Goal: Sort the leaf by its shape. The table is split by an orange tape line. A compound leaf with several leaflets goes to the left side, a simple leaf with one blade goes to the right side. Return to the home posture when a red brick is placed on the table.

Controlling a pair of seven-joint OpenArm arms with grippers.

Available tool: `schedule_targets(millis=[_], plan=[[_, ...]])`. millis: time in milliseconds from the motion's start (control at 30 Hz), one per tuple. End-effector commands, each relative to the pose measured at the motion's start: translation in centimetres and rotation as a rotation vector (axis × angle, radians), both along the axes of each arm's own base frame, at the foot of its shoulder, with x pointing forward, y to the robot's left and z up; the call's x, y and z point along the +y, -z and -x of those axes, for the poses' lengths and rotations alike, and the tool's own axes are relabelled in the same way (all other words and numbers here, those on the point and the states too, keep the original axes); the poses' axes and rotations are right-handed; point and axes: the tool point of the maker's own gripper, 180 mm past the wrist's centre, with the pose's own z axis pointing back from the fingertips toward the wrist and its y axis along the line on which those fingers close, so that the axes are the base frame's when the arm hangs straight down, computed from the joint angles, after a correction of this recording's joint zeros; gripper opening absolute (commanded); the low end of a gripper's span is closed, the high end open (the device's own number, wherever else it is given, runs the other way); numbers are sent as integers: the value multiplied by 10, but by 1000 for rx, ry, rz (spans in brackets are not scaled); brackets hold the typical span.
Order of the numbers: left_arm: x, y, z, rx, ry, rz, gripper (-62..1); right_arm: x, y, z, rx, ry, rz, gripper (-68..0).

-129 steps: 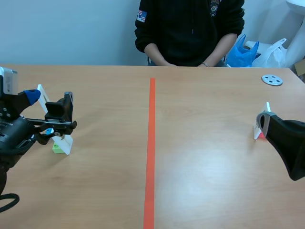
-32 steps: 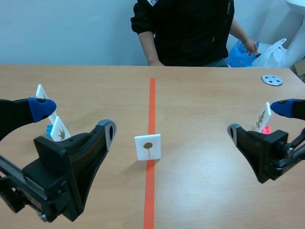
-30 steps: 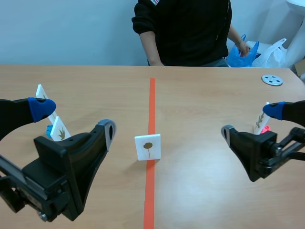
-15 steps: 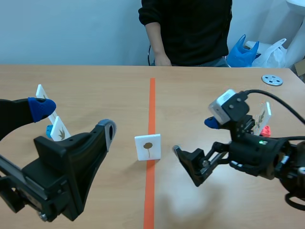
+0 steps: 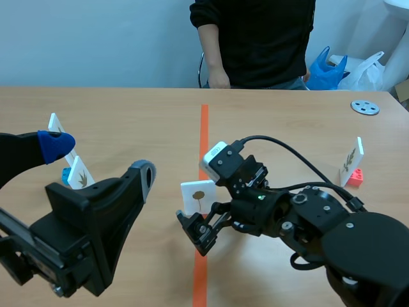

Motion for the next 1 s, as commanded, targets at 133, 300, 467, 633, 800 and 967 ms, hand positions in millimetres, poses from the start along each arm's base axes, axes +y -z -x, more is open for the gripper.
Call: schedule_targets(millis=[133, 300, 467, 633, 800, 967], plan=[[0, -6, -1, -21, -1, 12, 14, 16, 0, 1, -28, -22, 3, -77], [0, -6, -2, -24, -1, 12, 14, 15, 3, 5, -27, -22, 9, -221], [0, -8, -3, -32, -3, 15, 14, 15, 4, 6, -25, -22, 8, -339], [0, -8, -3, -32, -3, 15, 14, 16, 1, 6, -36, -23, -5, -447], [0, -8, -3, -32, -2, 15, 14, 16, 1, 5, -37, -23, -6, -579], [0, -8, -3, -32, -2, 15, 14, 16, -5, 2, -57, -16, -23, -627]])
